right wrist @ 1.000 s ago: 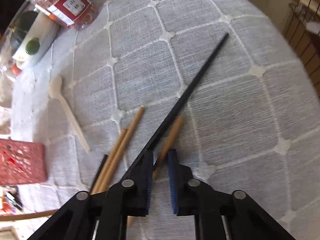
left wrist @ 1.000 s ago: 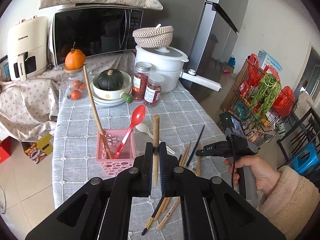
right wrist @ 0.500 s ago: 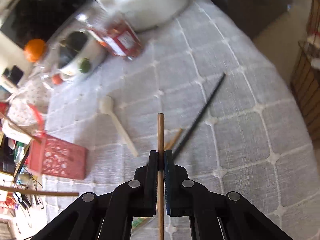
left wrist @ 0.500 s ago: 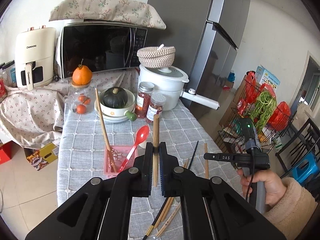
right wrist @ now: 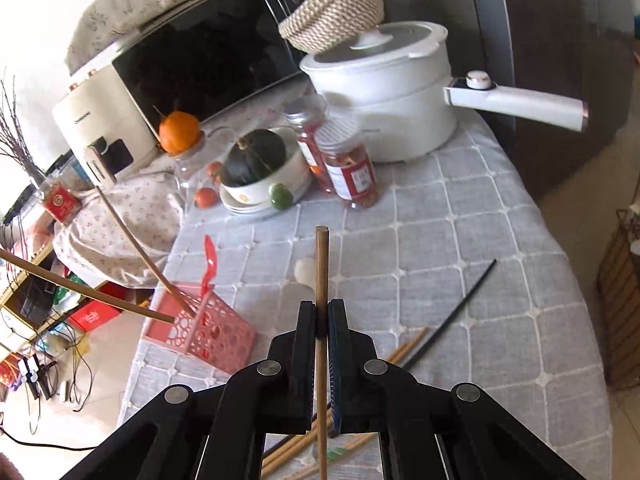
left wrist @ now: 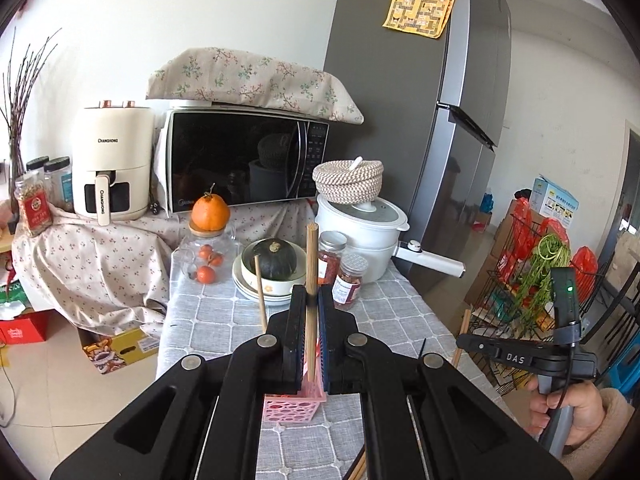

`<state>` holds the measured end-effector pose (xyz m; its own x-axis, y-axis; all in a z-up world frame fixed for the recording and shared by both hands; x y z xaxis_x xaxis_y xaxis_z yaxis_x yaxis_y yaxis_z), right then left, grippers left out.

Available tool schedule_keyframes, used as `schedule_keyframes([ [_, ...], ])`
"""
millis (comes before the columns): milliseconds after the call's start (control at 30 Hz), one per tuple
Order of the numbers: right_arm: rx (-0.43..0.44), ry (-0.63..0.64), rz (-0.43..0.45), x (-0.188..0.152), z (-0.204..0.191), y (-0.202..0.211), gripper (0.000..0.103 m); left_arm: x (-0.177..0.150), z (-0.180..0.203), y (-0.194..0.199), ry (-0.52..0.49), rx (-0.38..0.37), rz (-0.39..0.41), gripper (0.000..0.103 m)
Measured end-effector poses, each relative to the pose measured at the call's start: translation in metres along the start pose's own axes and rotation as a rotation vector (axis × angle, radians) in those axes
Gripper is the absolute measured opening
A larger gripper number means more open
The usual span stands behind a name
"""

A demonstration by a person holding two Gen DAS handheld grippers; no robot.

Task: Organize utensils
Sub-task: 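Drop the chopstick into the basket with the left tool while the right tool drops its chopstick in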

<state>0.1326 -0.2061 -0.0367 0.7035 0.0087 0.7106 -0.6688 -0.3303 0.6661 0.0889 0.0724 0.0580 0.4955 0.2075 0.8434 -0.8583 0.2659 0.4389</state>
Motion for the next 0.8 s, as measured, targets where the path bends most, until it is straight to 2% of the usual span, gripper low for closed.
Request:
schedule_keyframes([
  [200, 0.027, 0.005, 0.023, 0.004, -0.010, 0.001, 0.004, -0.016, -0.018, -0.042, 0.028, 0.045, -0.116, 0.005],
  [567, 0.062, 0.022, 0.073, 0.011, -0.025, 0.004, 0.004, -0.038, -0.035, -0.104, 0.125, 0.060, -0.269, 0.005],
  [800, 0.084, 0.031, 0.154, 0.024, -0.039, 0.011, 0.004, -0.035, -0.052, -0.125, 0.147, 0.084, -0.219, 0.006],
])
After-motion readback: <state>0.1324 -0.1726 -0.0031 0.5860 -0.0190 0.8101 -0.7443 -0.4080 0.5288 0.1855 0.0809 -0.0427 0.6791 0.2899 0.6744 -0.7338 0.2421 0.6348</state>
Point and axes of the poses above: each gripper's, at about its wrist camera, not at the fingertips, and y roughly against the way its jaws point, z to its right, x to its top, the point moved 4 cm from there along -y, roughly the way its jaws point, and after that the axes turned 10 degrees about y, right-handed, at the moved point
